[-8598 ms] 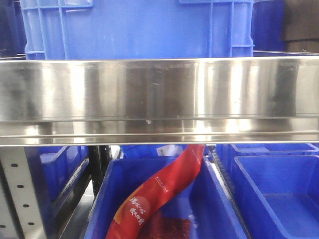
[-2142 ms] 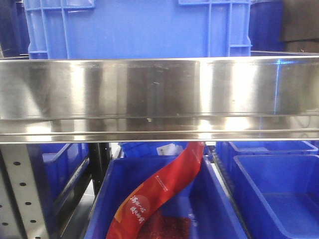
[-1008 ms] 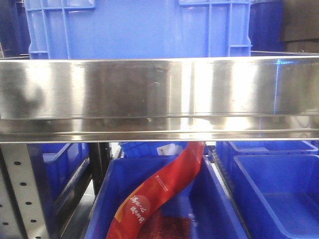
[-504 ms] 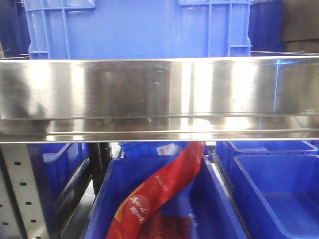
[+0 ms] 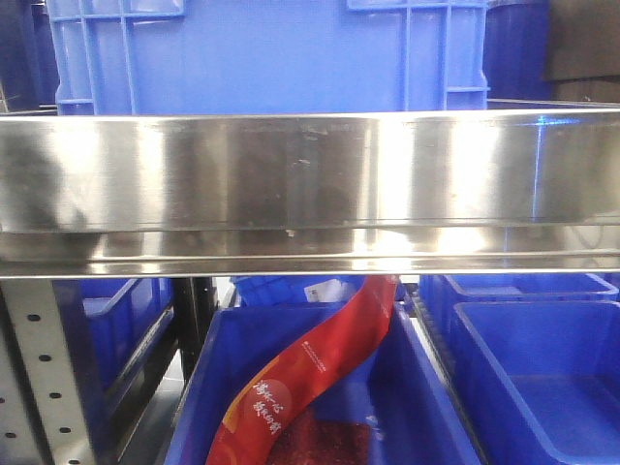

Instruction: Grab PVC pipe and place in blue bin

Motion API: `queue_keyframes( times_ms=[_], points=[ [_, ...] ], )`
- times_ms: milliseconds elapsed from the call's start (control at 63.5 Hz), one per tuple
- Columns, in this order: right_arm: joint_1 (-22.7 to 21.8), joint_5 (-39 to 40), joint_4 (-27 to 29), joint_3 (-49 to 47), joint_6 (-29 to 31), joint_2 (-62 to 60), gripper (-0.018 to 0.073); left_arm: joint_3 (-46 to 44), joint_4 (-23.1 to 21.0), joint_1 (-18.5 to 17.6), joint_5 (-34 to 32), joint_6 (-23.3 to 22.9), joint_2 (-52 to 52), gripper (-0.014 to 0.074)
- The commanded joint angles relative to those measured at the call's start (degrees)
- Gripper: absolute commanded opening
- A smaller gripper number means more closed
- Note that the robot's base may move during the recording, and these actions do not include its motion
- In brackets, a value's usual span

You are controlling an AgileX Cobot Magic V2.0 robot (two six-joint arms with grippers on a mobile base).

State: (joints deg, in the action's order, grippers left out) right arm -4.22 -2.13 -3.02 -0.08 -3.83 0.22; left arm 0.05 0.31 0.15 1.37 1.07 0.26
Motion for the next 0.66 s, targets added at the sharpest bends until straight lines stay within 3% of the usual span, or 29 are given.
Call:
queue_keyframes(
  times_ms=[0,646],
  points=[
    [0.2,1.3,-0.3,0.1,0.2,-0.2,-0.0168,-0.1,0.2,0.2,-0.7,0.5,-0.3,-0.0111],
    [0.2,1.3,-0.3,0.1,0.2,-0.2,-0.0168,-0.1,0.2,0.2,-0.7,0.5,-0.3,-0.0111]
  ],
)
